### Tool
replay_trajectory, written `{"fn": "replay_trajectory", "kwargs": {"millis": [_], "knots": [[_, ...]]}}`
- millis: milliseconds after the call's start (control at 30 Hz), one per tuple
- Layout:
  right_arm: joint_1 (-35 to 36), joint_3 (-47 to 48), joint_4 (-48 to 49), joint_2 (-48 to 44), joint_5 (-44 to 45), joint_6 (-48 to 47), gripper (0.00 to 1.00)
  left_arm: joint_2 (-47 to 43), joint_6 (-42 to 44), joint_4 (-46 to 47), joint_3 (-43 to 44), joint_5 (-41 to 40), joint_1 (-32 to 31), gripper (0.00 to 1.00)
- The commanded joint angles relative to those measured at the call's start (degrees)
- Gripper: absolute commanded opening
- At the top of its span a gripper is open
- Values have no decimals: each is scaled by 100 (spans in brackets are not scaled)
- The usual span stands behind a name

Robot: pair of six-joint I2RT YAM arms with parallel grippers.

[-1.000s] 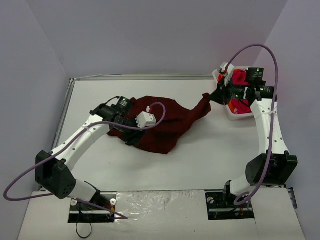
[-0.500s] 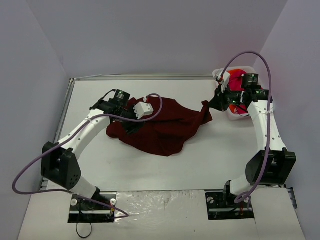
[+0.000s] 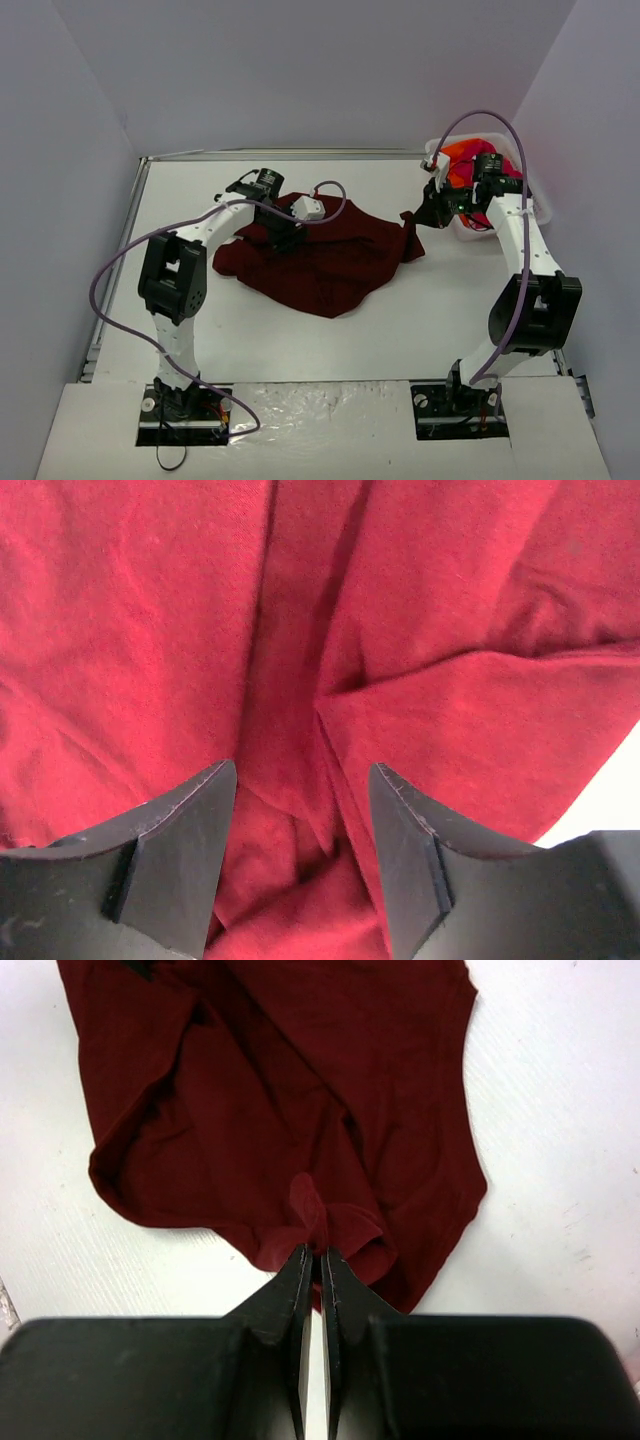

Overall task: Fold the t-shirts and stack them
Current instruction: Flatten out the tshirt

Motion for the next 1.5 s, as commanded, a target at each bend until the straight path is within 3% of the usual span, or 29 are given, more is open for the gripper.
{"fn": "replay_trajectory", "kwargs": {"millis": [0,867,933,1067,1467], "knots": [[-41,-46,-116,70,-64,-193,0,147,308,-309,479,412,79,54],[38,-169,-239,360,59,-483,0,957,660,-1118,840,1317,-88,54],[38,-178,-231,369,68,-492,0,948,651,-1144,831,1379,-88,51],[47,-196,-257,377,77,-501,0,869,511,-978,779,1178,-132,32],[47,-239,-283,377,182,-580,0,114,185,-819,331,694,-124,10]]}}
